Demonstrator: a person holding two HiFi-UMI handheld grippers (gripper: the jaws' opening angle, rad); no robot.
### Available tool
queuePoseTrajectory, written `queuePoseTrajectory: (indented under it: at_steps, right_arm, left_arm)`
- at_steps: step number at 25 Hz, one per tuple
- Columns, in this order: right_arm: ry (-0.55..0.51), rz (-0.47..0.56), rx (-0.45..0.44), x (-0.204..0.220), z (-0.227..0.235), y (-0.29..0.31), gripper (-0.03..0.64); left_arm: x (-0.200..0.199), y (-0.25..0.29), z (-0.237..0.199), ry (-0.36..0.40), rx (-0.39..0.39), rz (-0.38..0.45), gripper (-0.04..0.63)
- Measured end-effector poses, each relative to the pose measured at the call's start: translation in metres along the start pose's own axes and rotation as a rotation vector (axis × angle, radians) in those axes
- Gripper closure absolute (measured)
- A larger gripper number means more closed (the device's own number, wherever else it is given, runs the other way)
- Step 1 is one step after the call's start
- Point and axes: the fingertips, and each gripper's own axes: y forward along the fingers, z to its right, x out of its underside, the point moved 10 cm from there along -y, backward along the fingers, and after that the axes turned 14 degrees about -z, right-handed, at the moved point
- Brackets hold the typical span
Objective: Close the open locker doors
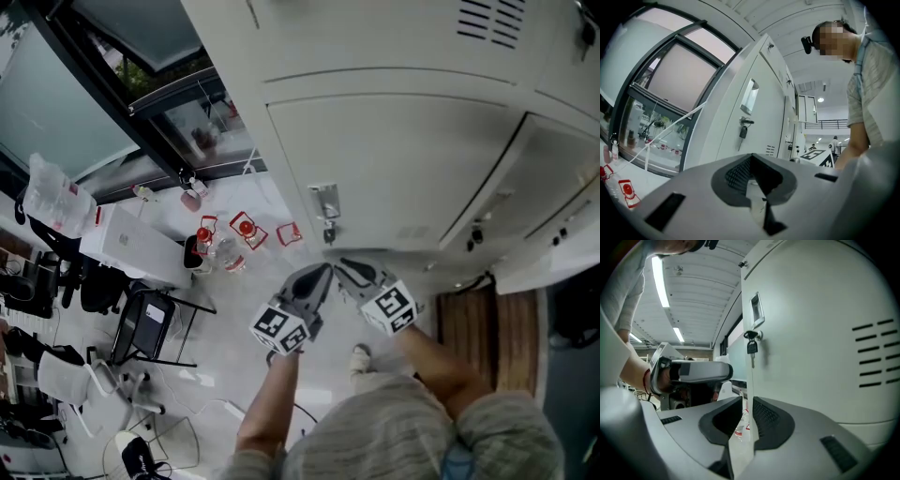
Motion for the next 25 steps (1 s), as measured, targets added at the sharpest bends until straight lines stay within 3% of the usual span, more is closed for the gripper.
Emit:
queuePoseTrajectory:
  at_steps: [13,20,25]
  right_arm:
    - [-0.129,0.220,-0.023,-0.045,-0.012,-0.098,0.552]
    - [-0.218,0.265,-0.016,-0.053,-0.025,-0.162,0.551]
    - [-0.215,0.275,0.005,-0.050,-0.033,-0.205,0.551]
  left_arm:
    - [-0.046,0.001,0.079,0.134,-0.002,0.098,0.595]
    - [-0.060,-0.004,0.132,0.160,-0.008,0.161,0.594]
    - [-0.063,-0.008,0.169,0.166,-0.003,0.200,0.594]
